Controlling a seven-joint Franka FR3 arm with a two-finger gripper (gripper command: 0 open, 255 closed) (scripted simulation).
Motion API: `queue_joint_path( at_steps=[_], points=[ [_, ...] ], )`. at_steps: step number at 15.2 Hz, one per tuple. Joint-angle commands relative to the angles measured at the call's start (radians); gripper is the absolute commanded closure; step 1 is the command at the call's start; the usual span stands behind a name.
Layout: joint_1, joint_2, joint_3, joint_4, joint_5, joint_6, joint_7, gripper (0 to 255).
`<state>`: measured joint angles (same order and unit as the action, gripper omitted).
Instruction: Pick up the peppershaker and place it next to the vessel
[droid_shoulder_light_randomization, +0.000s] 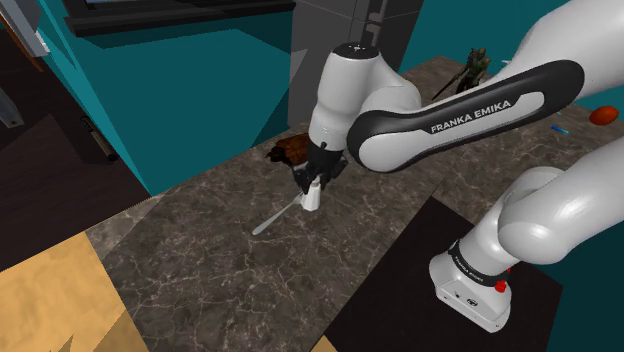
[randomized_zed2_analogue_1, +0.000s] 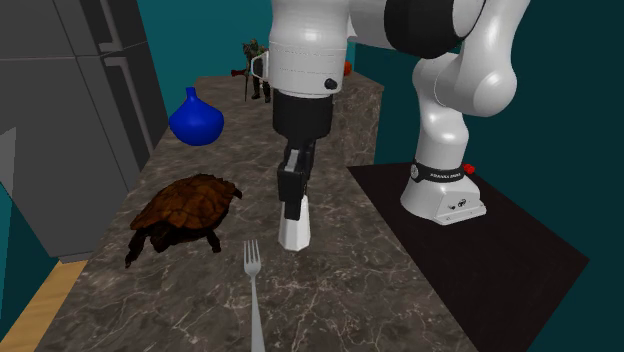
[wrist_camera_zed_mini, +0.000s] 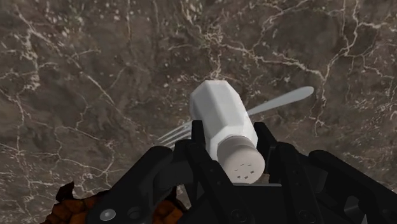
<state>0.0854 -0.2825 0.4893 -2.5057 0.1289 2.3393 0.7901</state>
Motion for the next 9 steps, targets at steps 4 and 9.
queue_joint_path(
  at_steps=[4, 9],
  points=[
    [0.006, -0.041, -0.014, 0.037, 0.012, -0.076, -0.013, 255],
    [0.008, -0.075, -0.028, 0.079, 0.019, -0.151, -0.022, 255]
  ],
)
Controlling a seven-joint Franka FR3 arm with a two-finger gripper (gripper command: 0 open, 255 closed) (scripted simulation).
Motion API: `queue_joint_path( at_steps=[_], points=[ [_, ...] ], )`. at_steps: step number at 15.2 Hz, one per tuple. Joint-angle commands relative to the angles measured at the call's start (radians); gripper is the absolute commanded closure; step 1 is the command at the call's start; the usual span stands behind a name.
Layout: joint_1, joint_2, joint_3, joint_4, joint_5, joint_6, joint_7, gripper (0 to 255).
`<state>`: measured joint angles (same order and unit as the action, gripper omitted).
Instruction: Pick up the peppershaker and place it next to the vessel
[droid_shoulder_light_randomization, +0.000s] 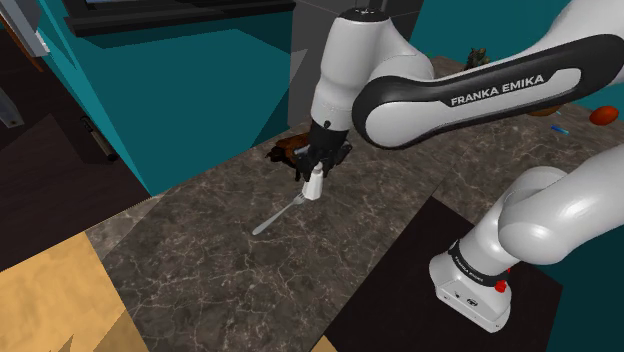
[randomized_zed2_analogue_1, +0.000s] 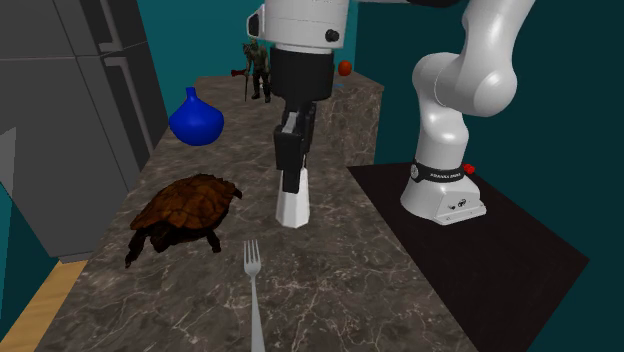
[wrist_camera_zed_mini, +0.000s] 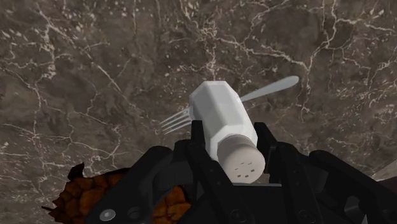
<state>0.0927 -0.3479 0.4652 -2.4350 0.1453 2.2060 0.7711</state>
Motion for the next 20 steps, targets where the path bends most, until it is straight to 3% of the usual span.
queue_joint_path(
  at_steps=[1, 20],
  points=[
    [0.001, -0.015, -0.006, 0.017, 0.003, -0.032, -0.005, 255],
    [-0.002, -0.076, -0.047, 0.225, -0.001, -0.299, -0.018, 255]
  ],
)
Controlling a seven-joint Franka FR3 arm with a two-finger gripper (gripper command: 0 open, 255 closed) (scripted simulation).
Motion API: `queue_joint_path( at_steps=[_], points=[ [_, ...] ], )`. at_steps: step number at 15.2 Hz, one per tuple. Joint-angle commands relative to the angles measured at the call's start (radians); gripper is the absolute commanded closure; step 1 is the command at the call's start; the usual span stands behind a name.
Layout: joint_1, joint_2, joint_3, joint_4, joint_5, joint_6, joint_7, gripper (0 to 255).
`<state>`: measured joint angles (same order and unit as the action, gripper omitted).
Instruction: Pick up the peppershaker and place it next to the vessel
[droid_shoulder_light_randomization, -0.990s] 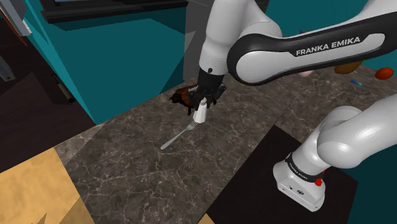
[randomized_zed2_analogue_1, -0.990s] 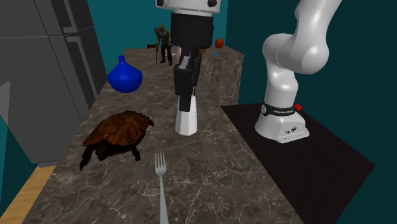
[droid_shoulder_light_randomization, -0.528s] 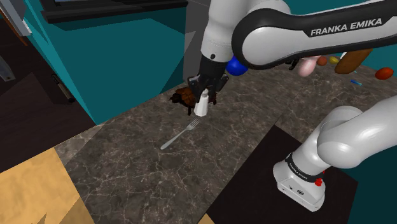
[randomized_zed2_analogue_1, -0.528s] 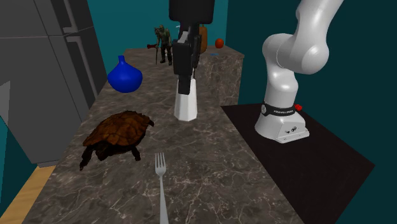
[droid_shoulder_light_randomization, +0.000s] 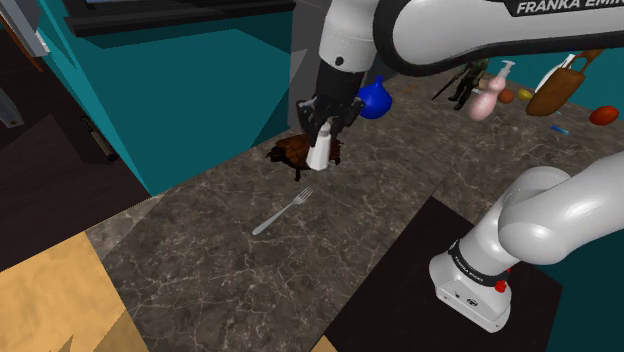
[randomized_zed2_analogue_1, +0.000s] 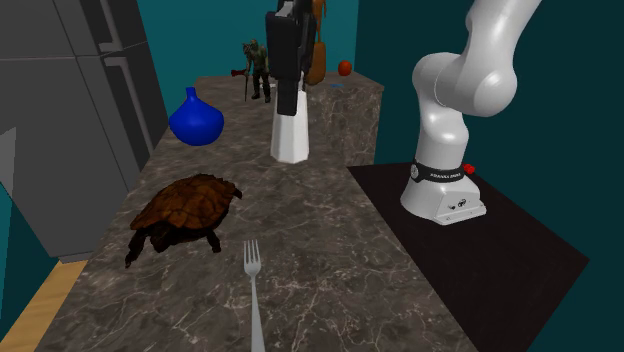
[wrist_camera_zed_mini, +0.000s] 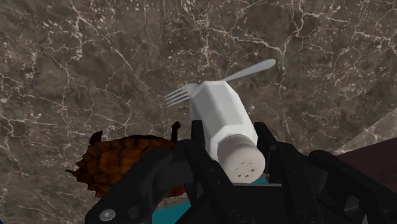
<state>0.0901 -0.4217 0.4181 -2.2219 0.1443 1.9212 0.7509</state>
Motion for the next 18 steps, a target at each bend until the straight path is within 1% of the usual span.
queue_joint_path(
  at_steps=[1, 3, 11, 18],
  points=[
    [0.0, -0.002, -0.001, 0.025, -0.001, -0.027, 0.002, 255],
    [-0.001, -0.003, -0.004, 0.047, -0.002, -0.05, 0.002, 255],
    [-0.057, -0.066, -0.164, -0.03, -0.032, -0.05, -0.203, 255],
    [-0.118, -0.061, -0.297, -0.039, -0.079, -0.045, -0.374, 255]
  ],
)
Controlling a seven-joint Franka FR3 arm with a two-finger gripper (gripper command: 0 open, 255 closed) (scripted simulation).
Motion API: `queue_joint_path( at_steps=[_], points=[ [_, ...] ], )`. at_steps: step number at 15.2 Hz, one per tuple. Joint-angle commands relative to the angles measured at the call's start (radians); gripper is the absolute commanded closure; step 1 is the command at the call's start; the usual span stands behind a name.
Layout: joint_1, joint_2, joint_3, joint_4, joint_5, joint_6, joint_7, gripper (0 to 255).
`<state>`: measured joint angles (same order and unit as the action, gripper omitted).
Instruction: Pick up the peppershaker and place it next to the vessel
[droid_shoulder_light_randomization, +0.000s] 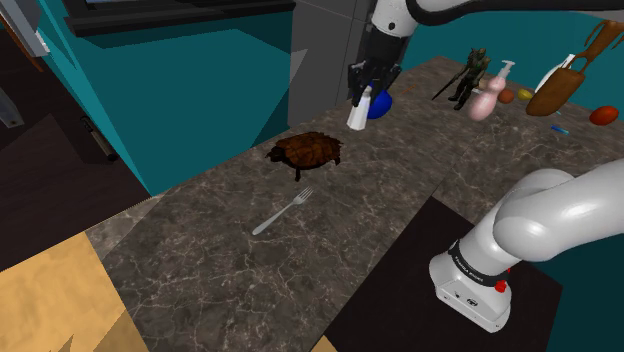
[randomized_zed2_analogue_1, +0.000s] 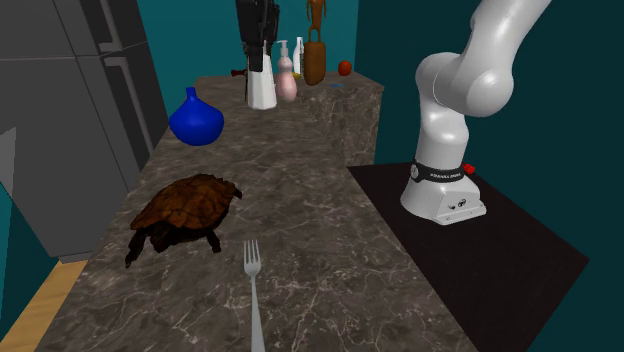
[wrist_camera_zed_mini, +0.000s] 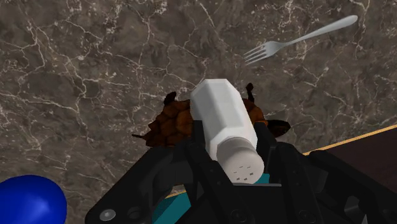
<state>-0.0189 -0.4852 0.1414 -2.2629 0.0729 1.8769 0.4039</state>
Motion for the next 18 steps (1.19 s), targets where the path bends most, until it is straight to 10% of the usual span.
queue_joint_path(
  at_steps=[1, 18],
  points=[
    [-0.019, 0.008, -0.038, 0.006, -0.014, 0.0, -0.051, 255],
    [-0.157, 0.251, -0.327, 0.233, -0.069, 0.006, -0.451, 255]
  ],
)
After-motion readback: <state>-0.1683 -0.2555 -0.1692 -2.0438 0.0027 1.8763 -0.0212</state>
